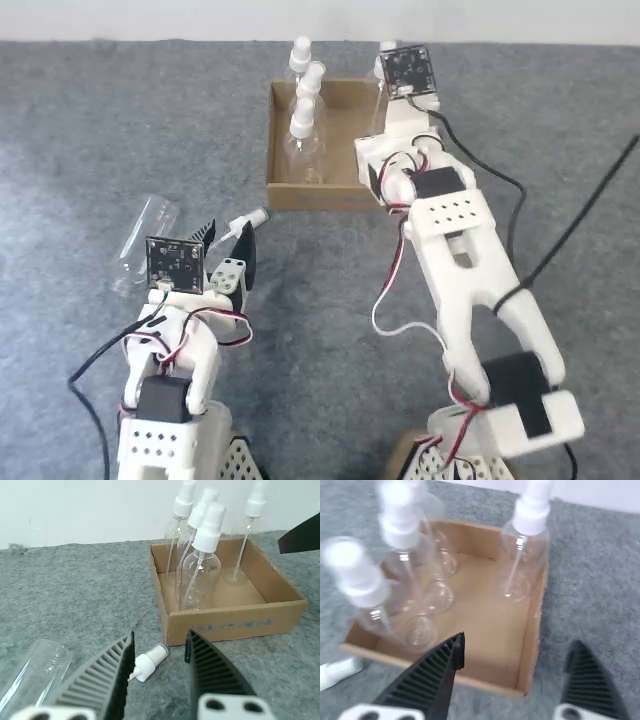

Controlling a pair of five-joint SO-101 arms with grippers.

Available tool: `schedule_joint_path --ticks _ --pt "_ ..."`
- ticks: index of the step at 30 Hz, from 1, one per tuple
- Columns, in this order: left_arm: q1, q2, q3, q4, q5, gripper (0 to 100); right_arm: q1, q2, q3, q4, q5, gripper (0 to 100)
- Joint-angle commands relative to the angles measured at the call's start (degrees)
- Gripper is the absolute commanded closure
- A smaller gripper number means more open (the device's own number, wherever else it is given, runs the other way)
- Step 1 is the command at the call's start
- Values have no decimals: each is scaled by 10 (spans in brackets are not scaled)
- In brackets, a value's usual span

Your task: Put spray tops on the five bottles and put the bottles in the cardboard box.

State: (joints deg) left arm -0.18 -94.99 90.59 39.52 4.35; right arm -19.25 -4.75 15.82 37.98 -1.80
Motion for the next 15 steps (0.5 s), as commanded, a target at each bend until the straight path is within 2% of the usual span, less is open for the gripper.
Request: schedule_joint_path --ticks 1,8,15 --pt "-4 -7 -5 -1 -6 841 -27 -66 -7 51 -8 799" --pt "-5 -7 -6 -1 -6 841 -87 -99 -7 132 -19 886" --pt "-5 -7 -6 -1 -6 841 -116 -102 -6 200 -78 894"
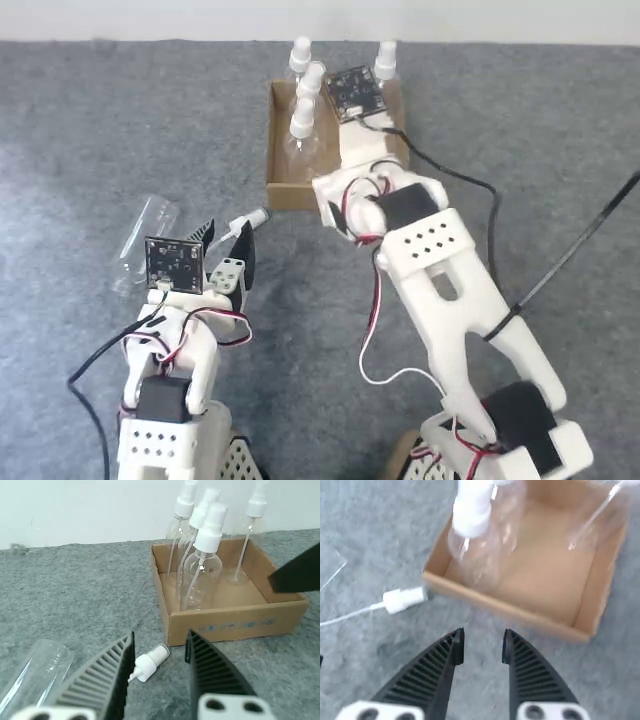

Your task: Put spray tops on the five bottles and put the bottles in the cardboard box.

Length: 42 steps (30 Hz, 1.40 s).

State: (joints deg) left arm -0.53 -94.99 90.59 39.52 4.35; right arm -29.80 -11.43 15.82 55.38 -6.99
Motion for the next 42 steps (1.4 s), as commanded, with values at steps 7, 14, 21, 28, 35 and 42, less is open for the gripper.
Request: schedule_joint_path --ticks 7,14,21,28,35,42 --pt "-3 -7 -11 -1 -6 841 -13 -31 -6 86 -53 894" --pt "-46 -7 -31 4 -4 841 -11 -36 48 45 -53 894" --pt "-78 -4 -65 44 -2 841 -8 -36 52 45 -53 894" --pt "-105 -3 -81 51 -1 841 -8 -36 52 52 -53 894" --pt "-120 -3 -142 116 -1 841 -8 -36 51 58 -53 894" --pt "-120 -3 -197 146 -11 838 -13 -36 50 71 -53 894"
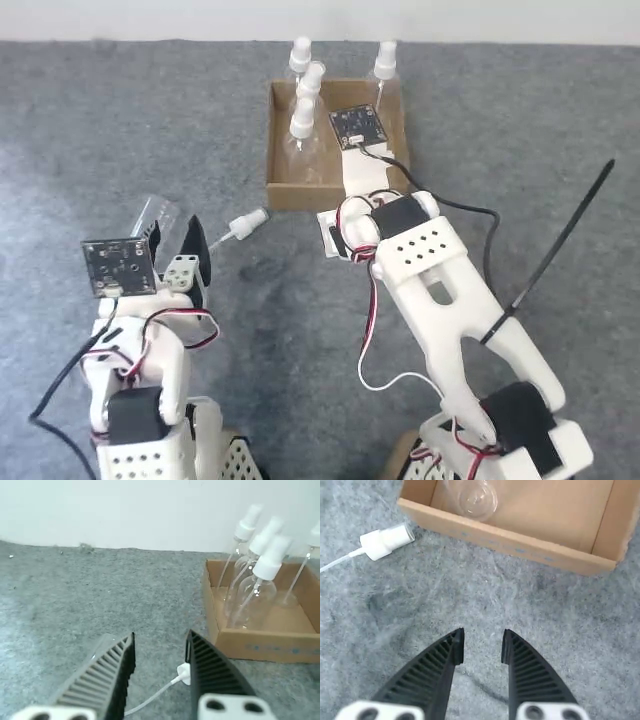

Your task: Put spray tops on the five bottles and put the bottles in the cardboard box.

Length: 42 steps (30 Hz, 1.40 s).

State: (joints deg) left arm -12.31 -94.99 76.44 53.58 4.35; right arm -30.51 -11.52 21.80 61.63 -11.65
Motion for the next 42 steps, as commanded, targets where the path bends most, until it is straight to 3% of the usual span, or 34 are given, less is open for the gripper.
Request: schedule_joint_path --ticks 1,17,32,42 --pt "-3 -3 -60 7 -21 838 -6 -37 -9 7 -6 894" --pt "-3 -1 -238 194 -122 839 -13 -134 75 -44 -2 894" --pt "-110 229 -356 204 -138 840 -32 -131 77 -42 18 957" --pt "-159 351 -362 200 -178 801 -32 -131 77 -43 21 957"
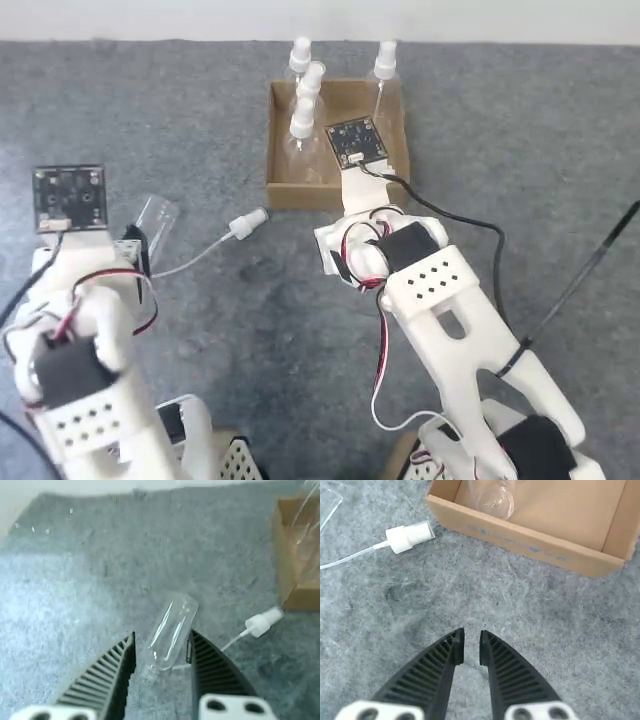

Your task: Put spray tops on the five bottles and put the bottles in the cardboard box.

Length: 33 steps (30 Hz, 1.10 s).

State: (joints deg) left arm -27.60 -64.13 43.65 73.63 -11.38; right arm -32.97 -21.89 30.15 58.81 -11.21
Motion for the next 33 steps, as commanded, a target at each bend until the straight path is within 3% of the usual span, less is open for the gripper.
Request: schedule_joint_path --ticks 1,8,14,33 --pt "-6 54 -32 0 -23 777 -7 -27 -6 -15 17 957" --pt "-5 181 -56 -8 -26 749 -7 -27 -6 -15 17 955" --pt "-7 331 -141 41 -34 695 -7 -27 -6 -15 18 954" --pt "-34 701 -401 60 -70 695 -6 -26 -6 -15 41 953"
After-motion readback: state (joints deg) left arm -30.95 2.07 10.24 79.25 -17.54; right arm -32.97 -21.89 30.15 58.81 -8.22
